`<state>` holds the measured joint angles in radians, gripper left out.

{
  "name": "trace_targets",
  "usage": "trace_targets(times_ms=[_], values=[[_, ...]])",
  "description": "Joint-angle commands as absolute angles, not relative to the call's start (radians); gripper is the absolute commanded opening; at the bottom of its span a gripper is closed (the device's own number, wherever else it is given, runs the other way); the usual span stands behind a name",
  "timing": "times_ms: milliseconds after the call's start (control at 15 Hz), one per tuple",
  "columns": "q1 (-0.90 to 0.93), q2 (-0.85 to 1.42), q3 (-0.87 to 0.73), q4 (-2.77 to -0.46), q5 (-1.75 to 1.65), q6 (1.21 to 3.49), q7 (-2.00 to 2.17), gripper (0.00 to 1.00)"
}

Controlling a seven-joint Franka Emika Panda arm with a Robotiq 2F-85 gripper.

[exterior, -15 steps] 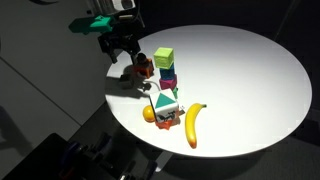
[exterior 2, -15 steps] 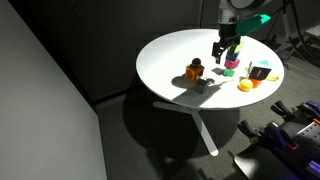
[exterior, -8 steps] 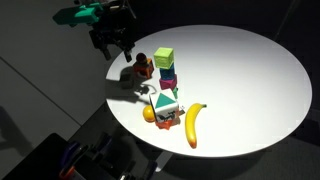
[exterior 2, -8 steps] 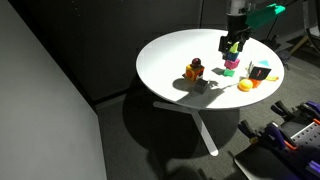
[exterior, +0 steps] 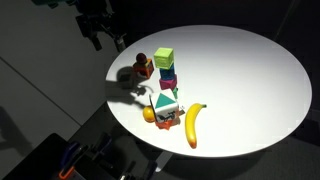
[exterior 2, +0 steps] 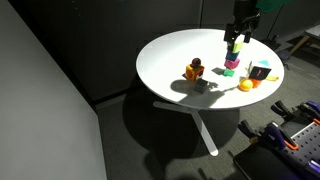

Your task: Pick up the gray block and put it on the table

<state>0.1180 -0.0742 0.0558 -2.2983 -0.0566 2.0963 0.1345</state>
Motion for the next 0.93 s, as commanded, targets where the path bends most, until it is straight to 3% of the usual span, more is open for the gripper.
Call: trace_targets(times_ms=[0,867], values=[[0.109,-0.141,0.074,-2.307,-0.03,2.04,0.126,1.0],[0.108,-0.133,0.091,-2.297,-0.048,2.038,0.133,1.0]])
